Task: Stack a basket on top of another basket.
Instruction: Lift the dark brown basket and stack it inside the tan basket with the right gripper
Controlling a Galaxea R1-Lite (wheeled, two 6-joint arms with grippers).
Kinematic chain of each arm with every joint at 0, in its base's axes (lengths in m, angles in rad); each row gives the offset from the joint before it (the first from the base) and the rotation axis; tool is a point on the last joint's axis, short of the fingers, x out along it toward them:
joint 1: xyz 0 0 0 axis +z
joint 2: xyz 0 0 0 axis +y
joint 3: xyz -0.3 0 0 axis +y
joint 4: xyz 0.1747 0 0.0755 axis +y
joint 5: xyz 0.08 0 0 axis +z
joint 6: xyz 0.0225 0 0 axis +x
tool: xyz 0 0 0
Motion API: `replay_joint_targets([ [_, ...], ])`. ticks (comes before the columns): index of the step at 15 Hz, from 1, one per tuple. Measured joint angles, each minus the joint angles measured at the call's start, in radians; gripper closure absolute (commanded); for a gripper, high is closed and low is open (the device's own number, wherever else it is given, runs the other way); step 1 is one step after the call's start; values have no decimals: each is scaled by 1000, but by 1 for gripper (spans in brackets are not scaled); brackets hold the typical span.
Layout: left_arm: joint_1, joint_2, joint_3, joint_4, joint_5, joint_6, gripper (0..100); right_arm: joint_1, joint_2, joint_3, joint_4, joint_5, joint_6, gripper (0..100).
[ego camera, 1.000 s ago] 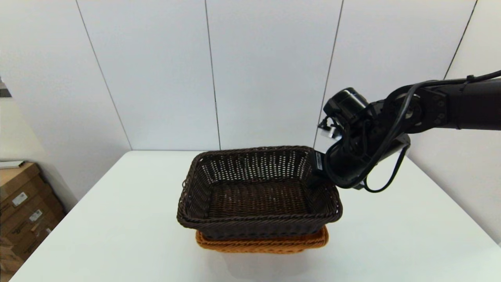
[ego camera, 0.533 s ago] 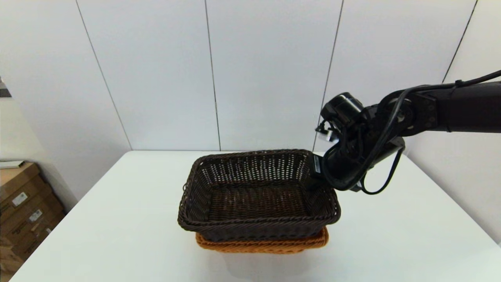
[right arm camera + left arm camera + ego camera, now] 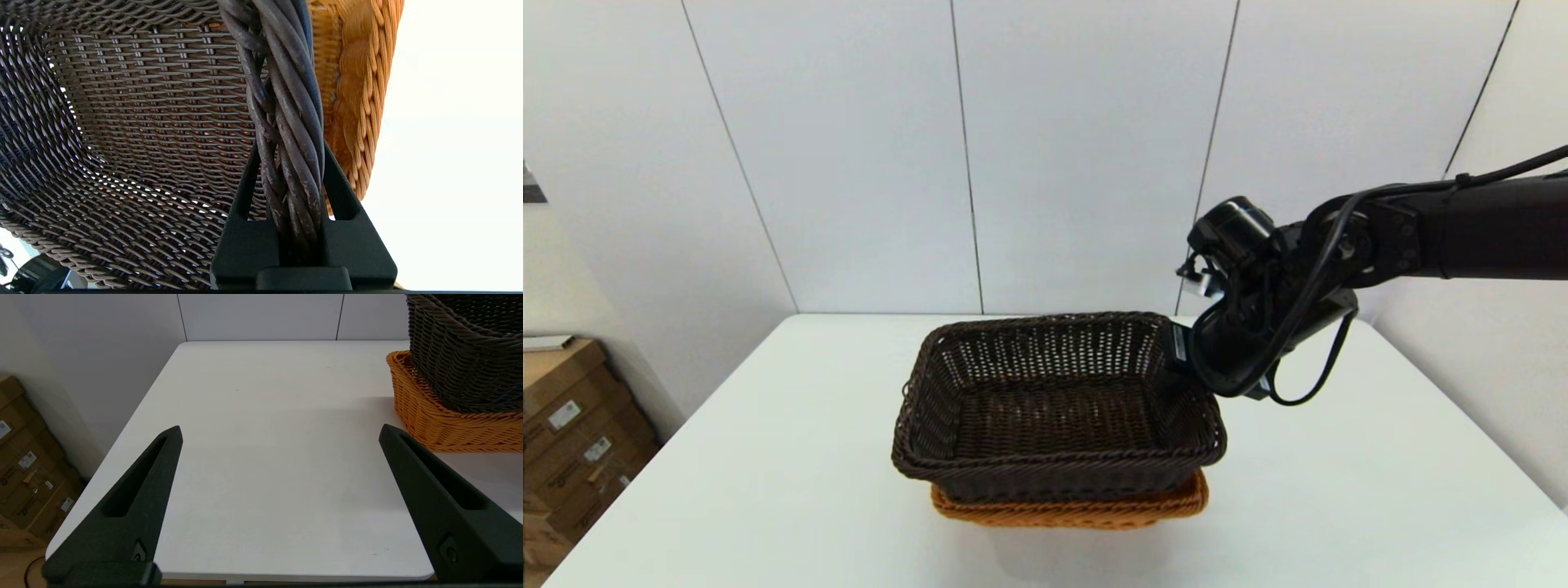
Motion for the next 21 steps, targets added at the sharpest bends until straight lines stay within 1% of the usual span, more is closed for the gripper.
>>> replay_joint_targets([
  [4, 0, 0, 0, 0, 0, 0, 0, -19, 14, -3, -17, 22, -23, 100],
  [10, 0, 0, 0, 0, 0, 0, 0, -28, 36, -4, -20, 23, -35, 100],
  [13, 0, 0, 0, 0, 0, 0, 0, -35, 53, -4, -61, 29, -35, 100],
  [21, 0, 0, 0, 0, 0, 0, 0, -41, 95, -3, -70, 32, -39, 100],
])
